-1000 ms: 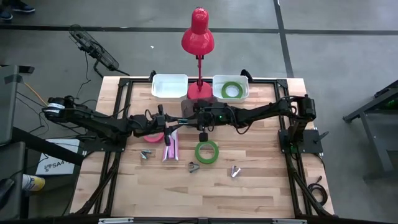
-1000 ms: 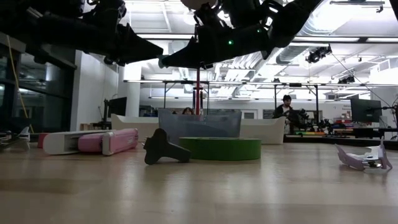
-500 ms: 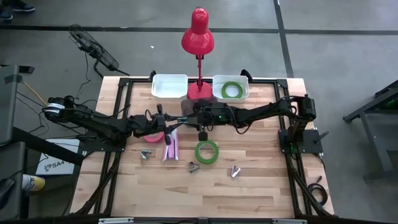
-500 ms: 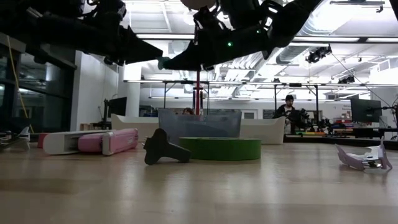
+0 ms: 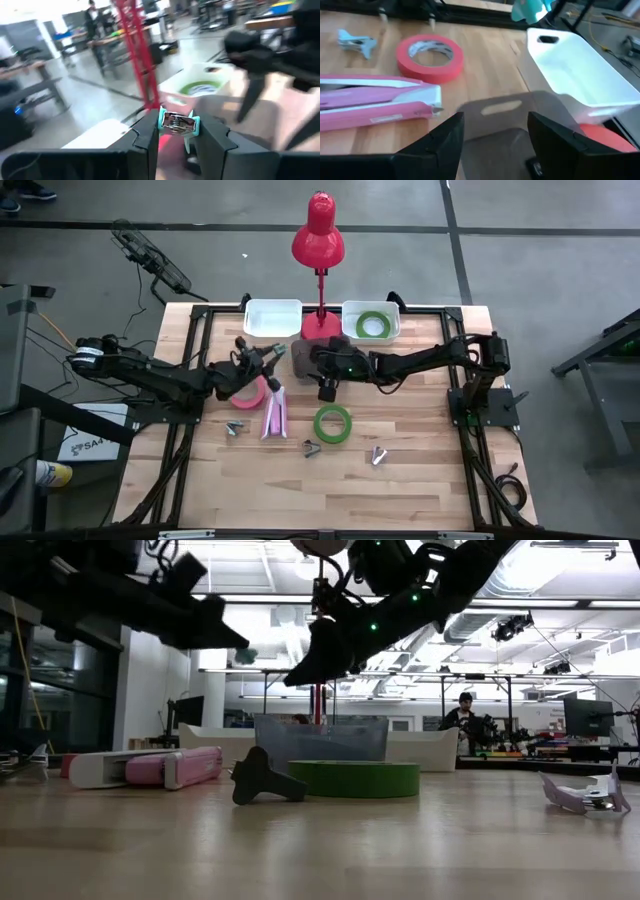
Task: Pick and place Stapler, Stapler remover, tape
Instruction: Put the blue staple remover into the left white bin
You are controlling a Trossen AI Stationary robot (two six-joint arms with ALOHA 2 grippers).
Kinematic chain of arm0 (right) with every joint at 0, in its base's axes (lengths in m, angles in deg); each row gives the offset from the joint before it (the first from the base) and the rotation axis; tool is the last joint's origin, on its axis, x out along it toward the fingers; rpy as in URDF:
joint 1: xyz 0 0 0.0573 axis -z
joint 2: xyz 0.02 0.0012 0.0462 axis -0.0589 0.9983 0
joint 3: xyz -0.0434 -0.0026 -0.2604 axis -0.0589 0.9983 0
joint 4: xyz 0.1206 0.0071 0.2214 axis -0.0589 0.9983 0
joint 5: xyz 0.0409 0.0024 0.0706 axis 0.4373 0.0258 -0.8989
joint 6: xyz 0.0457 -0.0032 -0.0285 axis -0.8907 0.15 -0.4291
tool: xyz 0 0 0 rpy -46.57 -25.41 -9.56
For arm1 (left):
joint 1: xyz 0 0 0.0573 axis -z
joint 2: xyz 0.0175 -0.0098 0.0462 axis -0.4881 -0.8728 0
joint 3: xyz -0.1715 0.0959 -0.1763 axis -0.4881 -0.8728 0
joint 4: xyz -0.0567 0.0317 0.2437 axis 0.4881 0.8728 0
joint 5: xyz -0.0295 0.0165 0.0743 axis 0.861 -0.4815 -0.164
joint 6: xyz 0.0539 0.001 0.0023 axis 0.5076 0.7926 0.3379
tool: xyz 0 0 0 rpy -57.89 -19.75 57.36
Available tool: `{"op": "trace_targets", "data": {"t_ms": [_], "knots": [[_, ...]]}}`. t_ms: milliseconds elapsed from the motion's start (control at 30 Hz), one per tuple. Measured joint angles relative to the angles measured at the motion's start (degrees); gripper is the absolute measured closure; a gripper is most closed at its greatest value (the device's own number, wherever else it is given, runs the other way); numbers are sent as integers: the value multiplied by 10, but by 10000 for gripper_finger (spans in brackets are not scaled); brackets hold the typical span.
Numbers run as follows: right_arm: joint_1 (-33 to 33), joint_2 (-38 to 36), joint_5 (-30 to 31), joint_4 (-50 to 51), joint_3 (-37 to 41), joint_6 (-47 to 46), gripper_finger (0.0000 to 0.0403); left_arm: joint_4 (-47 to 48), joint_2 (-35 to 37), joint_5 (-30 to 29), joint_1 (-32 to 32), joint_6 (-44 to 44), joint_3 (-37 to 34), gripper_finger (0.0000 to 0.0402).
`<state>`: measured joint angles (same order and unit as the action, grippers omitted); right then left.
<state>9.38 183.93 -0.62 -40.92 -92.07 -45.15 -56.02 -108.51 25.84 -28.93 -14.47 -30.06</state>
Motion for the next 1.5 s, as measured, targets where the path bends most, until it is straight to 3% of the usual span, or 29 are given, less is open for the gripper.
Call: {"op": "trace_targets", "data": {"t_ms": [200, 467, 733, 900, 1133, 1500], "knots": [[0, -5, 29, 12, 0, -11, 194, 59, 0, 53, -117, -83, 0, 311], [0, -38, 77, 41, 0, -11, 194, 115, 0, 170, -288, -184, 0, 311], [0, -45, 86, 62, 0, -16, 194, 158, 0, 241, -403, -238, 0, 311], [5, -45, 86, 68, 0, -31, 194, 218, 0, 286, -444, -271, 31, 311], [8, -45, 86, 70, 0, -37, 194, 404, -15, 306, -453, -245, 159, 311], [8, -45, 85, 77, 0, -41, 194, 621, -201, 364, -453, -136, 365, 311]]}}
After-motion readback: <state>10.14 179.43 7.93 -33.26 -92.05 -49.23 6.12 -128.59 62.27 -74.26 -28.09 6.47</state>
